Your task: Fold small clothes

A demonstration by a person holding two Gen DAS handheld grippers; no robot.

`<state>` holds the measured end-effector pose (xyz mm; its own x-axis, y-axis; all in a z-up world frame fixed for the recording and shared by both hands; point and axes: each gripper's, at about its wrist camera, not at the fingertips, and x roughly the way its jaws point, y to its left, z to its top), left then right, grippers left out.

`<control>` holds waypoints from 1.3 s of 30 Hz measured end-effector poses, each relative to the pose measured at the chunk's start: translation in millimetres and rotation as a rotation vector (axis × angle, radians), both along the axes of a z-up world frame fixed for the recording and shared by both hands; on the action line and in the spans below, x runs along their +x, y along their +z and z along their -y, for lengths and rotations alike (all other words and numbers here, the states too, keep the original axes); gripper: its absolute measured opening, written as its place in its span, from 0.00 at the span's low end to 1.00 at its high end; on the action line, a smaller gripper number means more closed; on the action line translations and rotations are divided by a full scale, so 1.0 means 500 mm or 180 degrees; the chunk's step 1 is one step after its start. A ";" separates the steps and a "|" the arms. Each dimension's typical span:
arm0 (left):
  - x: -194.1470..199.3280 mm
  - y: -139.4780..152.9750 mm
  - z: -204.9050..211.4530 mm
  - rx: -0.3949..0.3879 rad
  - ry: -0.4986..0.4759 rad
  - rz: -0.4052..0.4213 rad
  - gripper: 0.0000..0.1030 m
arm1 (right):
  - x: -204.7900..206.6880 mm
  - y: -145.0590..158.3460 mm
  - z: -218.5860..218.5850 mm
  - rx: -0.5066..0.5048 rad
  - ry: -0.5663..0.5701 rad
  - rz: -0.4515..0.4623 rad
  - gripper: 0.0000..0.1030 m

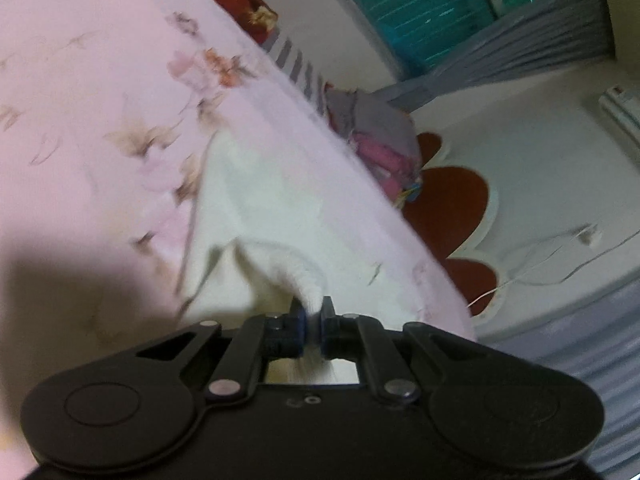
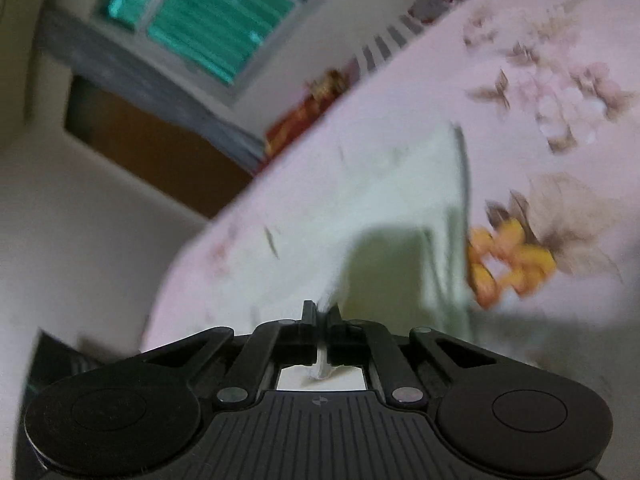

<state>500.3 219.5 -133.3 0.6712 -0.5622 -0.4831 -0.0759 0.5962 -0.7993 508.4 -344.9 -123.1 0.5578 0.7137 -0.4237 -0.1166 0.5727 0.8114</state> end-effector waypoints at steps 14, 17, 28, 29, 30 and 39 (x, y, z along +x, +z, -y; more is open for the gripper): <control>0.157 -0.047 -0.026 -0.0467 0.0342 -0.0001 0.75 | 0.162 -0.052 0.050 0.0755 -0.1227 -0.0581 0.91; 0.140 -0.014 -0.026 -0.0002 0.0255 0.0197 0.74 | 0.139 -0.022 0.055 0.0437 -0.1219 -0.0247 0.94; 0.190 -0.025 0.042 0.1667 -0.0315 -0.0010 0.12 | 0.162 -0.005 -0.117 -0.2054 -0.0053 0.0174 0.27; 0.190 -0.026 0.036 0.1674 -0.0243 -0.0010 0.10 | 0.155 -0.014 -0.125 -0.2238 -0.0043 0.0229 0.26; 0.188 -0.026 0.030 0.1720 -0.0191 -0.0009 0.10 | 0.156 -0.017 -0.122 -0.2286 -0.0081 0.0217 0.26; 0.140 0.046 0.230 0.2415 -0.0710 0.0747 0.59 | 0.133 0.014 -0.253 -0.2225 0.0173 0.0730 0.27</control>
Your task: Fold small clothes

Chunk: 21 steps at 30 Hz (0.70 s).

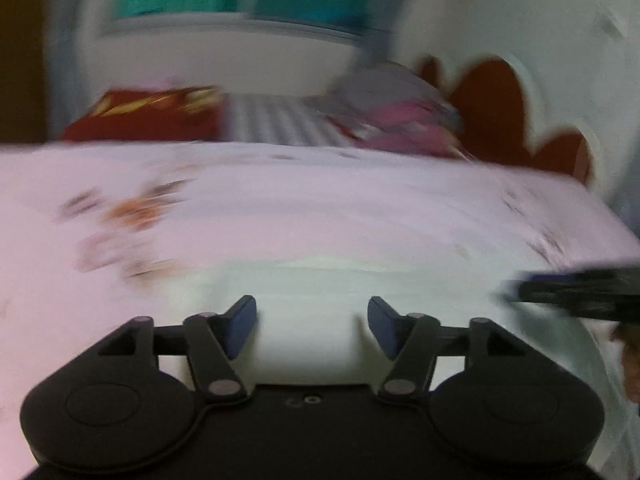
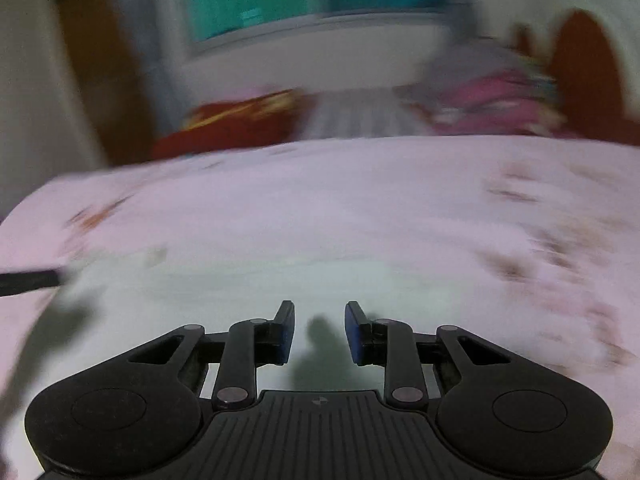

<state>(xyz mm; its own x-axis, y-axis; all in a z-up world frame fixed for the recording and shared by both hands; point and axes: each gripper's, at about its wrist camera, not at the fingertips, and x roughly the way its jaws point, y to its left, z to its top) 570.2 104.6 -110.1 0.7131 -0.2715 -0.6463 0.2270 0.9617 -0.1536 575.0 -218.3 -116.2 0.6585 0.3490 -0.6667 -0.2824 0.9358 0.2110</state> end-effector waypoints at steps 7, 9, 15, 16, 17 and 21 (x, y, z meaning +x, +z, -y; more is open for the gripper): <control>0.031 -0.043 0.016 0.0135 -0.0031 -0.0107 0.65 | -0.006 -0.055 -0.130 -0.0395 0.0434 0.0108 0.78; 0.045 -0.058 -0.046 0.0193 0.0274 -0.0130 0.65 | 0.015 -0.068 -0.083 -0.0466 0.0118 0.0151 0.78; 0.035 -0.043 -0.086 0.0071 0.0373 -0.0107 0.59 | 0.059 -0.082 0.056 -0.0297 -0.0540 -0.0200 0.68; 0.021 -0.028 -0.073 0.0068 0.0338 -0.0024 0.59 | 0.053 -0.073 0.050 -0.0326 -0.0562 -0.0181 0.63; 0.004 -0.016 -0.056 0.0037 0.0286 0.0069 0.62 | 0.044 -0.058 0.046 -0.0343 -0.0588 -0.0120 0.57; -0.061 -0.011 0.035 0.0040 -0.0075 0.0125 0.68 | -0.008 -0.012 -0.004 -0.0037 -0.0151 0.0050 0.42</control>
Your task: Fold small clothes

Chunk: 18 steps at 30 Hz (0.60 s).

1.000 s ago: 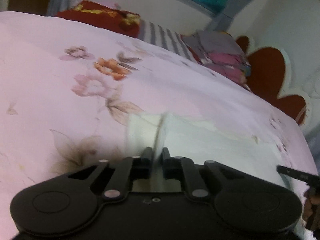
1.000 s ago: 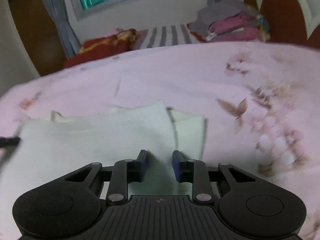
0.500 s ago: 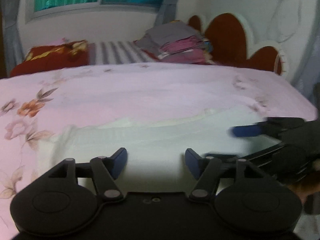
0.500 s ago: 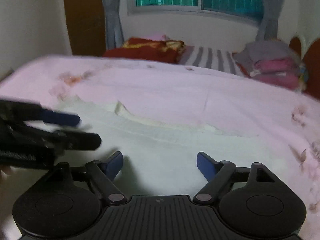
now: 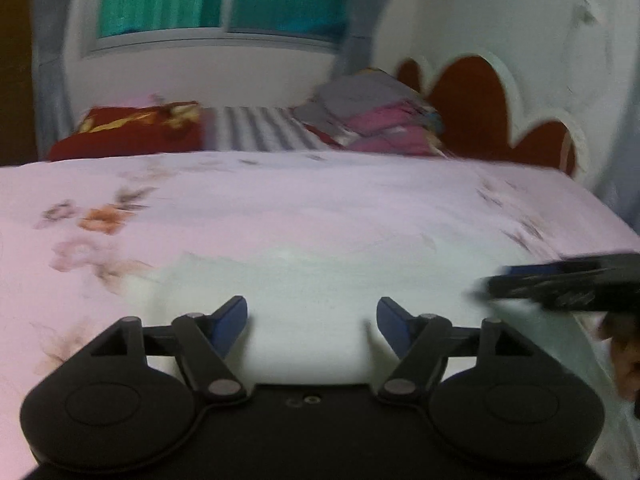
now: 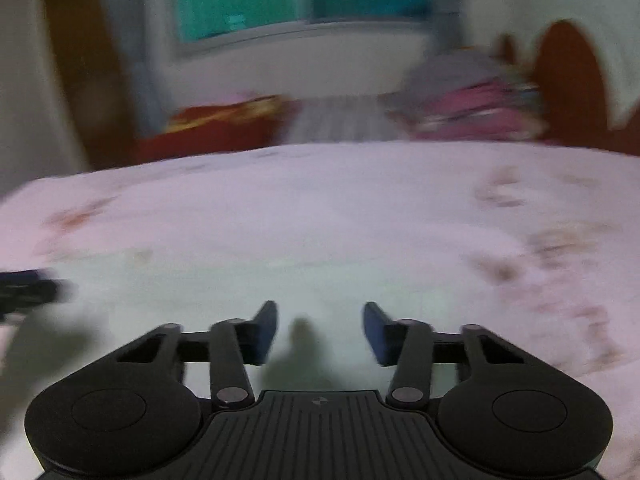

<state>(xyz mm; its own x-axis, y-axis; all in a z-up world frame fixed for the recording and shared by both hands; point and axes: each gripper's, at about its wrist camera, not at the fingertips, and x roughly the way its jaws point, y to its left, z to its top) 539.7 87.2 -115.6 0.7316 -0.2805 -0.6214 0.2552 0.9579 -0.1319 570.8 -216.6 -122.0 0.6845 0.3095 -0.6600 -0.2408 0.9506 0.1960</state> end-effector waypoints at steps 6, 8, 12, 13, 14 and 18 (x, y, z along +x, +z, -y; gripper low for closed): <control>-0.048 -0.048 -0.001 0.0244 0.0086 -0.0111 0.66 | -0.083 -0.027 -0.071 -0.0242 0.0592 0.0056 0.42; -0.056 -0.049 -0.041 0.0218 0.0240 -0.0121 0.65 | -0.076 -0.034 -0.026 -0.0365 0.0218 0.0049 0.42; -0.081 -0.011 -0.055 0.0154 0.0383 -0.0137 0.62 | -0.079 -0.022 0.028 -0.0403 -0.0134 -0.0113 0.42; -0.104 0.002 -0.043 0.0128 0.0319 -0.0063 0.62 | -0.086 -0.006 0.019 -0.0439 -0.0091 -0.0077 0.42; -0.118 0.008 -0.031 0.0107 0.0265 -0.0034 0.62 | -0.105 0.012 0.008 -0.0353 0.0008 0.0014 0.42; -0.143 -0.036 0.021 0.0299 0.0192 -0.0339 0.60 | -0.171 0.009 -0.050 -0.0339 0.0443 -0.0113 0.42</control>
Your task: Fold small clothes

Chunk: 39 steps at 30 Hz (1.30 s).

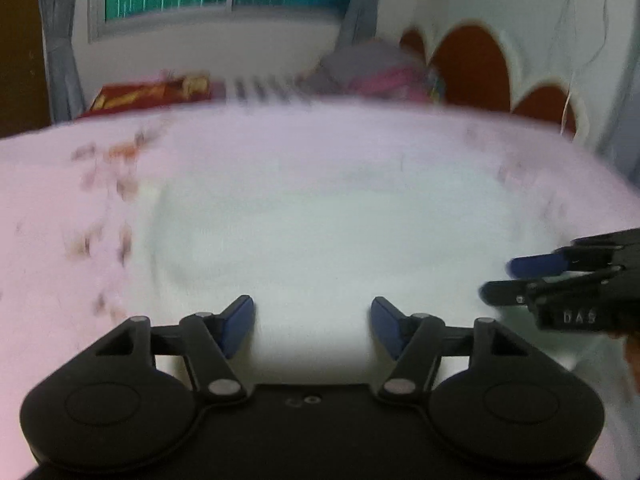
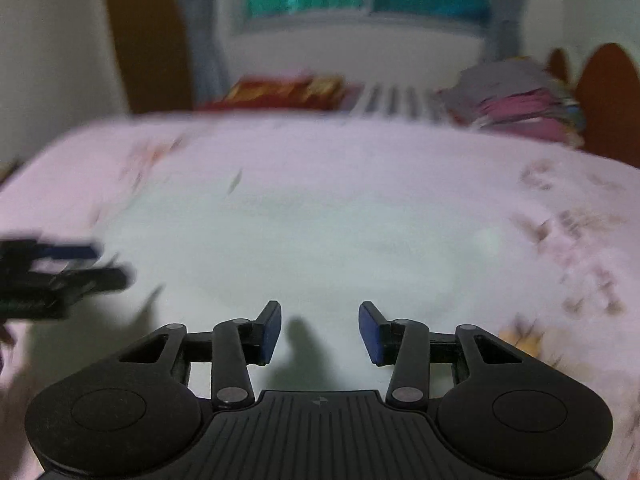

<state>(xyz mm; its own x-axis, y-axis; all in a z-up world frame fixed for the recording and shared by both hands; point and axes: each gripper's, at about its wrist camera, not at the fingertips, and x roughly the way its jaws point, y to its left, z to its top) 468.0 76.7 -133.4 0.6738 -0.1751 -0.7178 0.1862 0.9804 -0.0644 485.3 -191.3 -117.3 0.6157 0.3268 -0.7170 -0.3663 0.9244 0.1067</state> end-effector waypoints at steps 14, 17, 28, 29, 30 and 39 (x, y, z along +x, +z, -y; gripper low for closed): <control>-0.124 0.000 0.052 -0.0155 0.0052 0.0056 0.57 | -0.140 0.000 -0.028 0.0368 0.0304 -0.0032 0.15; -0.133 -0.009 0.047 -0.0091 0.0085 0.0043 0.58 | -0.143 -0.020 -0.038 0.0380 0.0325 -0.0147 0.15; -0.167 0.001 -0.090 -0.0044 0.0631 0.0066 0.58 | -0.167 -0.028 0.136 0.0160 -0.0486 -0.0082 0.15; -0.169 -0.002 -0.096 -0.0025 0.0685 0.0026 0.59 | -0.169 -0.029 0.158 0.0098 -0.0570 -0.0067 0.15; -0.171 -0.006 -0.102 -0.0081 0.0702 -0.0023 0.59 | -0.172 -0.031 0.177 0.0040 -0.0614 -0.0063 0.15; -0.166 -0.005 -0.096 -0.0051 0.0831 -0.0075 0.60 | -0.203 0.003 0.197 0.0155 -0.0590 0.0191 0.15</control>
<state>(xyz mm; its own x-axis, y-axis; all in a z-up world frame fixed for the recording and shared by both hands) 384.8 124.7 -135.9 0.6808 -0.0089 -0.7325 -0.0748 0.9939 -0.0816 383.8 -289.7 -115.9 0.7097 0.2373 -0.6633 -0.1975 0.9708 0.1361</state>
